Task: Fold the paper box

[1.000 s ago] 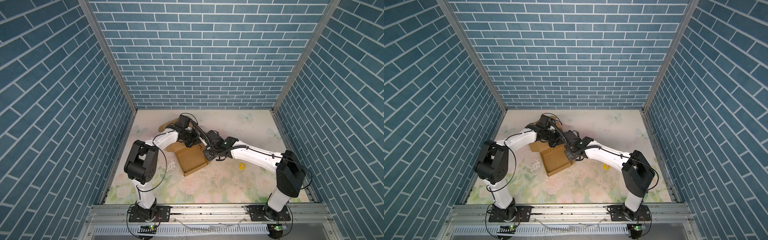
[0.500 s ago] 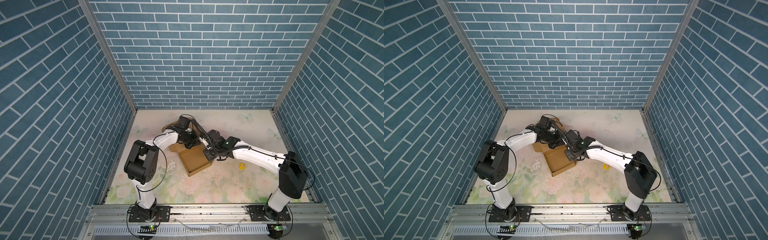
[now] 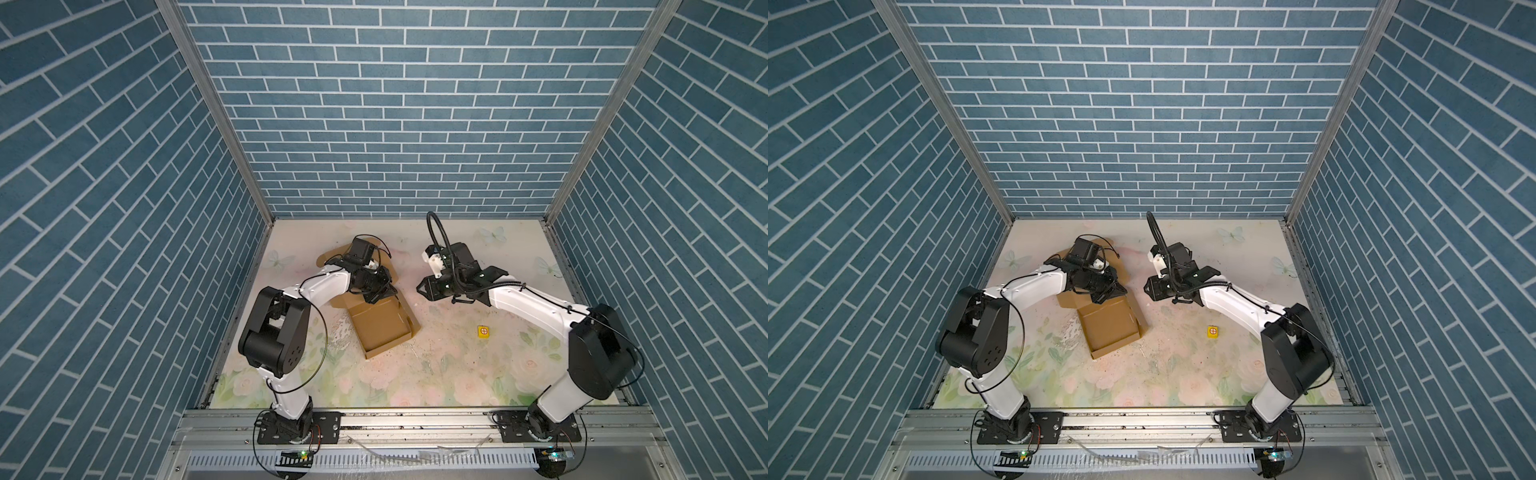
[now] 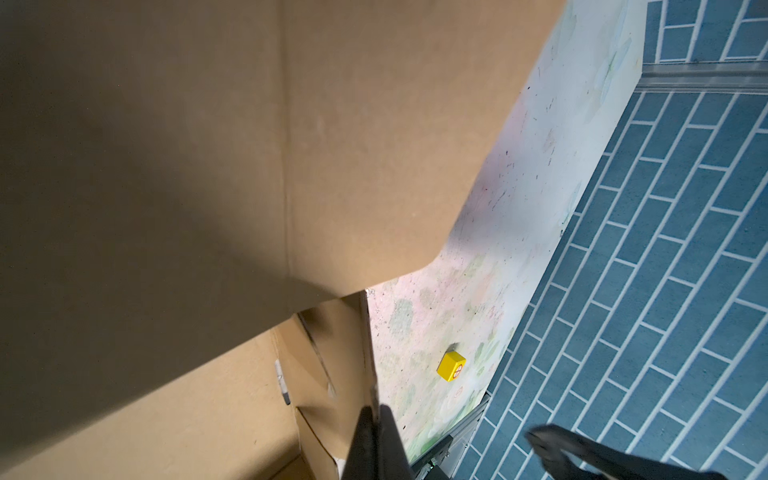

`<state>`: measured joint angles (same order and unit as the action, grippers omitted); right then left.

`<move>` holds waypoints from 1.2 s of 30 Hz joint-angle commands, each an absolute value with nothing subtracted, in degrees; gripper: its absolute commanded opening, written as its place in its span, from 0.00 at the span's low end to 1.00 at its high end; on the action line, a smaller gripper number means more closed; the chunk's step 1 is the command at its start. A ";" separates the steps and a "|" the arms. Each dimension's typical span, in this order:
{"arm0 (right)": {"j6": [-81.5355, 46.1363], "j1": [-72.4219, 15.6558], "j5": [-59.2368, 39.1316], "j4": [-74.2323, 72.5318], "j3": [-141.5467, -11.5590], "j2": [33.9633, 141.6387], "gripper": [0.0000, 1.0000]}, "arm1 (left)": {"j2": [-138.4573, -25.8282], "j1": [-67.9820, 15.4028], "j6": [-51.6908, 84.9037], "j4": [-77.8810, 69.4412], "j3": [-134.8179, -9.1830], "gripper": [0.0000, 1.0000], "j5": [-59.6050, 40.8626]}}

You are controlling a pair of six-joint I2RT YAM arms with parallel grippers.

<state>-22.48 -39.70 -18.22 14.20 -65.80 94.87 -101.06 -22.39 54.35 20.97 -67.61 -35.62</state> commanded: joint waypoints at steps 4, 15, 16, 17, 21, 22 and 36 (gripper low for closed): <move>-31.15 -38.59 -30.58 1.13 -61.98 99.11 0.36 | -99.05 -21.84 53.00 20.04 -66.40 0.00 -36.01; -47.90 -33.62 -41.13 -21.46 -51.96 103.64 0.36 | -98.88 -21.51 53.18 20.04 -64.60 0.00 -35.70; -48.60 -33.58 -41.99 -22.34 -51.69 103.91 0.36 | -98.79 -21.45 53.13 20.05 -64.65 0.00 -35.65; -49.62 -33.58 -42.94 -23.59 -51.41 104.19 0.37 | -98.74 -21.46 53.06 20.04 -64.73 0.00 -35.68; -56.25 -33.57 -45.93 -32.59 -48.69 106.18 0.40 | -98.37 -21.46 52.58 20.03 -64.84 0.00 -35.73; -57.48 -33.57 -46.34 -34.11 -48.17 106.69 0.40 | -98.44 -21.50 52.48 20.03 -64.80 0.00 -35.69; -65.10 -34.92 -49.31 -45.87 -44.78 110.08 0.47 | -98.20 -21.52 51.79 20.26 -64.48 0.00 -35.07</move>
